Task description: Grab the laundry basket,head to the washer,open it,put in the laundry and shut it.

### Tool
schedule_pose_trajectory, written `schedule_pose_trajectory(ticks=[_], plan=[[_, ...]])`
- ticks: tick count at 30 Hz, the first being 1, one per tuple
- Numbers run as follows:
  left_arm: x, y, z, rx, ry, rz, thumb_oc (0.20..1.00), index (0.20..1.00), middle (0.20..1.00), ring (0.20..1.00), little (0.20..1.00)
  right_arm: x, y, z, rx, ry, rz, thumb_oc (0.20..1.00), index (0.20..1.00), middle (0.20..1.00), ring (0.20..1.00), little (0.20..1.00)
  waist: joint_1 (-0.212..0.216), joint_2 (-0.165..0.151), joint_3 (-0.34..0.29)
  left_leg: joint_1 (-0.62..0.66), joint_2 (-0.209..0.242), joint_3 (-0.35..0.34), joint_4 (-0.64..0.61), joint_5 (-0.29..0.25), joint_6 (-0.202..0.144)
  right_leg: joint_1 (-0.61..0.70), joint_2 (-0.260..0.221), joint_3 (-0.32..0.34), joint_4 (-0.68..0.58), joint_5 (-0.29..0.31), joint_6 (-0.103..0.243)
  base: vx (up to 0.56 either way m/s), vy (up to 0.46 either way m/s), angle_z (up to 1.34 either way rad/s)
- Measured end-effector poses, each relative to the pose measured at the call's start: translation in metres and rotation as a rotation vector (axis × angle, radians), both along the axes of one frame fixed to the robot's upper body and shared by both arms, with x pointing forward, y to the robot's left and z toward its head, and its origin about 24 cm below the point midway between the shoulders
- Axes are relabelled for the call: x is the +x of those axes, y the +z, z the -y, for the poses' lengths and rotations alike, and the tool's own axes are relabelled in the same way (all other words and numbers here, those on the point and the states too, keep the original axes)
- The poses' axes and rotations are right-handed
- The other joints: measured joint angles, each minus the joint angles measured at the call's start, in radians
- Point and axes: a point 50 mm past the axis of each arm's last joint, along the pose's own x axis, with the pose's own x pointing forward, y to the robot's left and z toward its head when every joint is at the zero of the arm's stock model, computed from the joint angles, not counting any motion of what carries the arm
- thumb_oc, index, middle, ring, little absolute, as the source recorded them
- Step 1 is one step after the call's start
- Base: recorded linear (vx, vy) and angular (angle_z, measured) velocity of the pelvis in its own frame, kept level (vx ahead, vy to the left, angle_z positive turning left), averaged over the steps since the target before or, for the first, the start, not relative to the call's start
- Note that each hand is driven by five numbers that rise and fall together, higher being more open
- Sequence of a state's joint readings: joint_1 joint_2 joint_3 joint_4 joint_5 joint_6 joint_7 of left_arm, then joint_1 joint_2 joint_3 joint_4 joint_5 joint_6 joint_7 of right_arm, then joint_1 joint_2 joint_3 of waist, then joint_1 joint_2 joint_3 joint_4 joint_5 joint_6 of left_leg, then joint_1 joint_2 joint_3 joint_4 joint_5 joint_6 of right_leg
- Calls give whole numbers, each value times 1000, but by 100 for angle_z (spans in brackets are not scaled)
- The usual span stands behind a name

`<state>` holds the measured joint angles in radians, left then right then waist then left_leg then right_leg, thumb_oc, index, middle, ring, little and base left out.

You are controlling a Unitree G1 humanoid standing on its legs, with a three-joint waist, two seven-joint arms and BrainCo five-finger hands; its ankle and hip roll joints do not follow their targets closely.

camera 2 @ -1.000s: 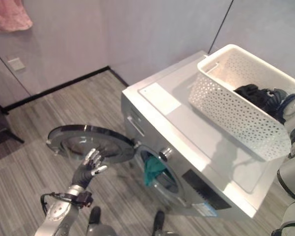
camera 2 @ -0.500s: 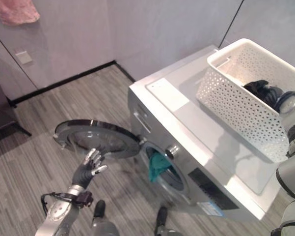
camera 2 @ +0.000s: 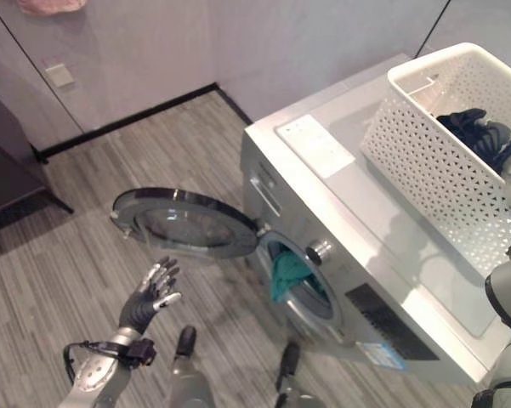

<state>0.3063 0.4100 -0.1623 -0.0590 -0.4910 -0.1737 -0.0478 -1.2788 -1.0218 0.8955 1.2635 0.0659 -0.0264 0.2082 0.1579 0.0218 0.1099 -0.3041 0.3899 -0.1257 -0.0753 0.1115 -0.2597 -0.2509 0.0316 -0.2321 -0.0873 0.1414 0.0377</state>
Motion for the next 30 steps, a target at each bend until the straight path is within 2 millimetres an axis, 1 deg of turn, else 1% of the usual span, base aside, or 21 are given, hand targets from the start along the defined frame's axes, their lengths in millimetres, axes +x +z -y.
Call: schedule_pose_trajectory(ticks=[1,6,7,8,12,15,16,18,20,21,22,24,25,26,27,28,29,30], plan=[[-1,-1,1,-2,-2,-5,1000,1000,1000,1000,1000,1,1,-1,3,8,-4,200,200,200,200,200,1,1,1,-1,1,-2,1,0,1,-2,1,0,0,1,-2,-2,12,-6],[-3,-2,1,-5,-8,-10,1000,1000,1000,1000,1000,3,3,-12,46,96,-47,200,200,200,200,200,-3,2,0,6,1,-2,3,0,3,0,2,0,0,2,-2,21,15,-5],[-3,-2,2,-5,-8,-10,1000,1000,1000,1000,1000,3,3,-13,54,109,-49,200,200,200,200,200,-3,2,0,8,0,-3,4,4,8,0,2,1,0,2,-2,39,10,-2],[-2,-2,2,-7,-9,-9,1000,1000,1000,1000,1000,1,5,-11,58,105,-46,200,200,200,200,200,-4,-6,-5,14,1,-4,3,6,11,5,2,0,0,2,-2,66,9,-1],[-2,-1,1,-8,-5,-6,1000,1000,1000,1000,1000,-1,4,-6,87,84,-35,200,200,200,200,200,1,0,-6,38,-1,-5,2,7,12,29,1,-1,0,-2,-1,33,3,2],[-1,-1,1,-10,-5,-4,1000,1000,1000,1000,1000,-1,4,-5,92,80,-31,200,200,200,200,200,-1,1,-7,45,-2,-5,4,11,6,37,1,-1,-5,-5,0,42,-4,0],[0,0,2,-10,-6,2,1000,1000,1000,1000,1000,1,0,-9,95,104,-37,200,200,200,200,200,1,1,-7,52,-5,-4,4,25,-1,44,2,0,-7,-6,1,37,-21,2],[3,2,3,-11,-11,11,1000,1000,1000,1000,1000,2,1,-13,92,126,-40,200,200,200,200,200,-2,-3,-10,54,-11,-4,2,46,-2,46,-2,0,-8,-7,1,31,-17,3],[4,2,3,-11,-12,16,1000,1000,1000,1000,1000,6,-2,-23,80,175,-57,200,200,200,200,200,-3,-4,-10,57,-13,-3,2,60,-2,50,-8,0,-8,-7,0,15,-4,4],[7,4,4,-12,-18,25,1000,1000,1000,1000,1000,7,-8,-28,82,201,-77,200,200,200,200,200,-5,-12,-10,59,-15,-5,-2,89,-4,58,-10,-4,-9,-7,-3,32,-12,10],[7,5,4,-12,-19,28,1000,1000,1000,1000,1000,7,-10,-31,86,217,-86,200,200,200,200,200,-5,-18,-9,60,-17,-4,-2,98,-3,60,-12,-5,-9,-8,-4,34,-14,9],[7,5,4,-12,-21,28,1000,1000,1000,1000,1000,7,-17,-40,95,270,-109,200,200,200,200,200,-6,-29,-8,65,-17,-3,1,103,-2,65,-12,-4,-9,-7,-6,10,-1,-3],[7,4,5,-12,-26,25,1000,1000,1000,1000,1000,6,-24,-43,109,302,-127,200,200,200,200,200,-8,-40,-2,78,-18,-1,2,103,-2,75,-14,-2,-9,-7,-6,22,1,-3],[7,5,4,-11,-27,27,1000,1000,1000,1000,1000,4,-34,-45,131,317,-149,200,200,200,200,200,-10,-58,-3,79,-24,-1,5,103,-2,79,-18,-2,-9,-7,-6,0,0,0],[8,5,5,-11,-29,30,1000,1000,1000,1000,1000,3,-37,-44,136,320,-157,200,200,200,200,200,-14,-69,-2,79,-26,0,3,103,-3,78,-20,0,-9,-7,-6,33,-9,6],[10,7,5,-11,-32,41,1000,1000,1000,1000,1000,2,-39,-42,136,313,-158,200,200,200,200,200,-22,-76,-2,80,-25,1,-5,98,-4,77,-20,0,-9,-7,-6,58,-10,2],[11,7,4,-18,-16,45,1000,1000,1000,1000,1000,-2,-38,-39,156,320,-136,200,200,200,200,200,-26,-74,-2,98,-16,13,-10,52,-6,88,-13,1,-9,-3,0,59,-7,0],[11,8,2,-14,-9,46,1000,1000,1000,1000,1000,-4,-39,-37,181,318,-112,200,200,200,200,200,-29,-81,0,108,-17,18,-11,39,-5,98,-14,2,-9,-3,2,61,-2,-5]])
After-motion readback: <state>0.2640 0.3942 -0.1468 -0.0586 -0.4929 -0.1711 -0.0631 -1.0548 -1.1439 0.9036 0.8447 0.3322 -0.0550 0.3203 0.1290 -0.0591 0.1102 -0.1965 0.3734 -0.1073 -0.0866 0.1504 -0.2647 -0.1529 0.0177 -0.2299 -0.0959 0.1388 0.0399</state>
